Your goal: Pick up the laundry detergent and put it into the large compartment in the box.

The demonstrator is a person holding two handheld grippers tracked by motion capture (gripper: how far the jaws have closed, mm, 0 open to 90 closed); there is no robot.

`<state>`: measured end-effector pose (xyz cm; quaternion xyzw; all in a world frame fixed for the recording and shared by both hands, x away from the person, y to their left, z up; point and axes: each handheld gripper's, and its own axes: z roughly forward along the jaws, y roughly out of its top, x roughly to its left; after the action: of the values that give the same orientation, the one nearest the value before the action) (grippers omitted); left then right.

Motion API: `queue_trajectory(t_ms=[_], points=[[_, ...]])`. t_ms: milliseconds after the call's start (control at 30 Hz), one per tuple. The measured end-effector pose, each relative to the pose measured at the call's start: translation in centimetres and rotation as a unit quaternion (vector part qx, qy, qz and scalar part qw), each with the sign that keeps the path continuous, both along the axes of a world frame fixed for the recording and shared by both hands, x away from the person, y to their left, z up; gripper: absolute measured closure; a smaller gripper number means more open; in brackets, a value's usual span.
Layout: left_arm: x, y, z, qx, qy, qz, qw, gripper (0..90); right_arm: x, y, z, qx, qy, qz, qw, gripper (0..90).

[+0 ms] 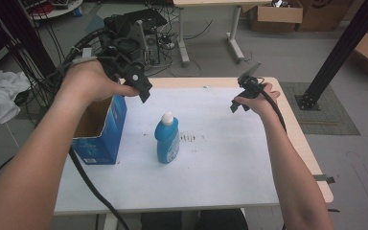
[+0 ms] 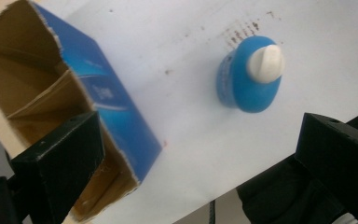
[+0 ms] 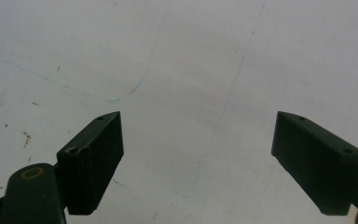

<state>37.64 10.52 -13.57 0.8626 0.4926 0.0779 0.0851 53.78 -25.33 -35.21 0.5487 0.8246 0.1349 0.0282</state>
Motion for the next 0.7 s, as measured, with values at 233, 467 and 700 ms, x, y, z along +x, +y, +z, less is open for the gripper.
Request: queue_trajectory(t_ms=[233,467,700], points=[[0.2,-2.5,-1.6,-0.003,0.005,-0.006,1.0,2.0,-0.1,0.4,-0.1,-0.002,0.003,0.007,1.0,16.9],[0.3,-4.2,-3.1,0.002,0.008,-0.008,0.9999,2.5,-0.2,0.5,-0.1,0.0,0.003,0.01,1.0,16.9],[0.3,-5.5,-4.8,0.008,0.016,-0.012,0.9998,2.8,-0.3,0.7,-0.1,0.0,0.004,0.014,0.9999,16.9]])
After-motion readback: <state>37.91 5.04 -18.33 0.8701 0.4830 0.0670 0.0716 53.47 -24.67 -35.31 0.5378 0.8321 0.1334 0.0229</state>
